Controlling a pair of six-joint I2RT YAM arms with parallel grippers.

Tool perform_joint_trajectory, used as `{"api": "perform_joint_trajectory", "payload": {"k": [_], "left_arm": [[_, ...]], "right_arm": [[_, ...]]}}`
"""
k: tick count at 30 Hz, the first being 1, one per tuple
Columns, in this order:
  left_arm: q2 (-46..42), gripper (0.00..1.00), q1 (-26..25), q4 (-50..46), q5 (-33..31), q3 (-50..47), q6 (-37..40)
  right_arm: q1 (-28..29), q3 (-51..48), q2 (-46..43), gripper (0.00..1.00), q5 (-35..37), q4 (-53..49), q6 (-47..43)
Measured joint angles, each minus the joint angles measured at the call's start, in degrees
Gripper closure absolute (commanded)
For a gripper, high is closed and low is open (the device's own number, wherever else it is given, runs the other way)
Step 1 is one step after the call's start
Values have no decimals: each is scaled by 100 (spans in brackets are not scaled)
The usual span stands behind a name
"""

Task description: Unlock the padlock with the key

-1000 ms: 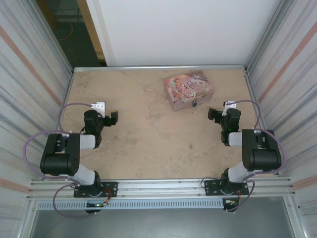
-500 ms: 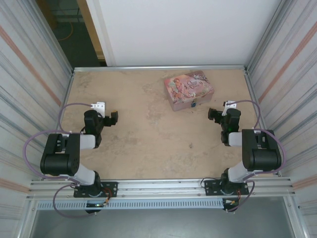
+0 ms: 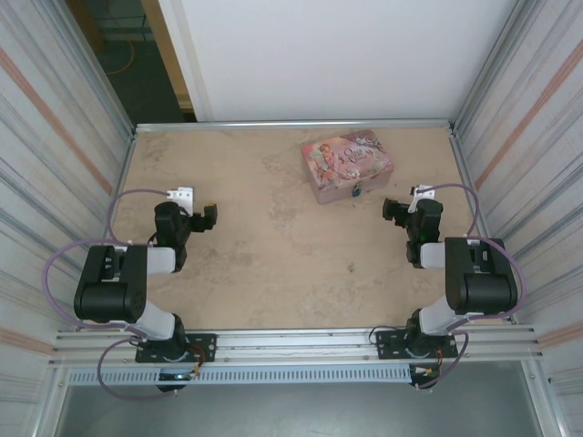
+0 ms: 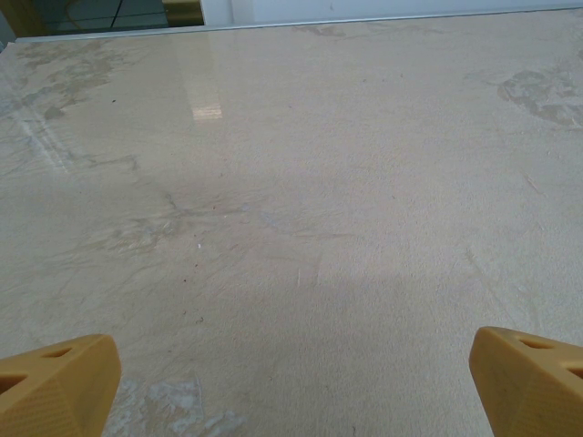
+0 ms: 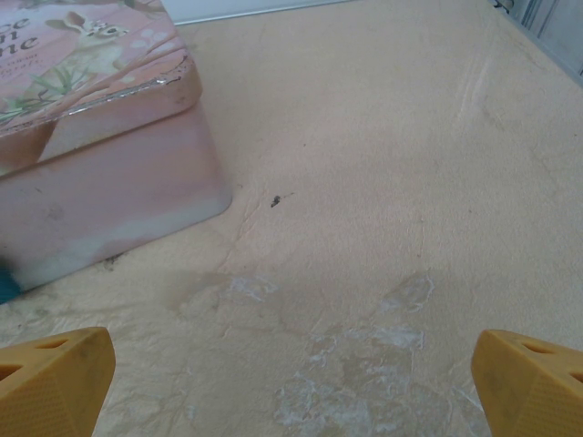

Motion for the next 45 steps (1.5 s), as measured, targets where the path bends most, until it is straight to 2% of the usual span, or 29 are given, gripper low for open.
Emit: {"api": "perform_joint_trajectory", "payload": {"k": [8, 14, 18, 21, 25, 30, 37, 45], "left_arm": [[-431, 1, -20, -280, -44, -2, 0], [-1349, 1, -374, -1272, -407, 229, -55], [-1631, 1, -431, -2391, -376, 988, -745], [-1569, 1, -442, -3097, -107, 1620, -1436], [-1237, 1, -737, -3685, 199, 2157, -2168], [-393, 1, -1543, -4022, 476, 2645, -2791], [925, 1, -2437, -3971, 837, 3571, -3407], [2199, 1, -2938, -3729, 1270, 4876, -3735]], "right_arm": [[-15, 4, -422, 1, 94, -507, 24], [-68, 372, -1204, 1, 7, -1589, 103], [-372, 903, -1545, 1, -507, -2356, 407], [-673, 1316, -1572, 1, -1117, -2857, 713], [-1010, 1716, -1377, 1, -1961, -3154, 1137], [-1178, 2068, -667, 1, -2664, -3099, 1556], [-1191, 2730, 715, 1, -3386, -2802, 1836], [-1217, 3727, 1974, 1, -4116, -2651, 1867]]}}
